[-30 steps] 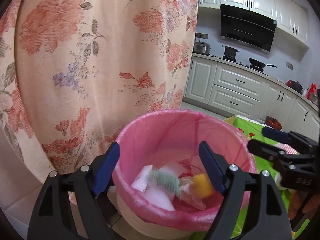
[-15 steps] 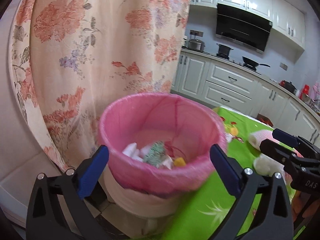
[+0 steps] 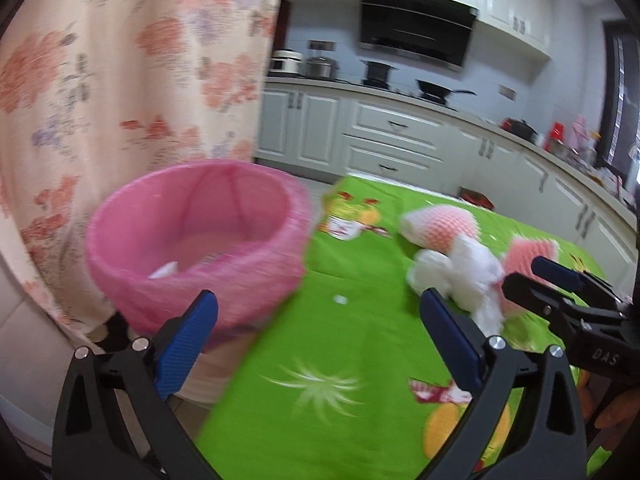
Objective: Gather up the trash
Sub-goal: 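Move both open grippers back to the trash pile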
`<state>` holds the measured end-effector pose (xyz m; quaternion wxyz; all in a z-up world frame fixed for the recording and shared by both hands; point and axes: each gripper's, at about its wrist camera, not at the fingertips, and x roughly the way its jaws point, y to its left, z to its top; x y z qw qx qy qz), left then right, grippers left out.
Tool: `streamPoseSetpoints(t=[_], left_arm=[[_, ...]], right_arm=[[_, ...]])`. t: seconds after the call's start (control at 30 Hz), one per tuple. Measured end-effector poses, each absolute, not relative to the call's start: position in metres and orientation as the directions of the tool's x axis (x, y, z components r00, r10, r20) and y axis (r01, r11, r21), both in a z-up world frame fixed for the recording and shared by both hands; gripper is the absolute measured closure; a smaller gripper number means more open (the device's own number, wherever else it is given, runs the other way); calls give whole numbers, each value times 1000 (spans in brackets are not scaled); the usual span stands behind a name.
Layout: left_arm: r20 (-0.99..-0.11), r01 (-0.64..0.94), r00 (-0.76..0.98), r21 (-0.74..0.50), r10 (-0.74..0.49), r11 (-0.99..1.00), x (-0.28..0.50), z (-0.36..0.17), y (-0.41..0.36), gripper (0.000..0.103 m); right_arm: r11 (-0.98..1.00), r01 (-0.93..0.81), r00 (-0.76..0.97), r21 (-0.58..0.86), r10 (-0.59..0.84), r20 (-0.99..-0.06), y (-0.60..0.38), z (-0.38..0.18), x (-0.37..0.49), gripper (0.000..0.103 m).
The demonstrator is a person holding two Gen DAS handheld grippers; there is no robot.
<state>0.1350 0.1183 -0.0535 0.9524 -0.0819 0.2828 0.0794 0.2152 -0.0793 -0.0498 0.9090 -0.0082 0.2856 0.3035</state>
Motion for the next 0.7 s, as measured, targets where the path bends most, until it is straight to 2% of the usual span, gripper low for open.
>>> streamPoseSetpoints(t=[0.3, 0.7], left_arm=[[-576, -81, 817, -88, 15, 993, 146, -68, 64, 5], [-581, -32, 814, -89, -26, 996, 167, -82, 37, 5]], right_arm=[[883, -438, 704, 165, 452, -548, -136, -67, 217, 23], [916, -355, 711, 184, 393, -584, -161, -86, 255, 23]])
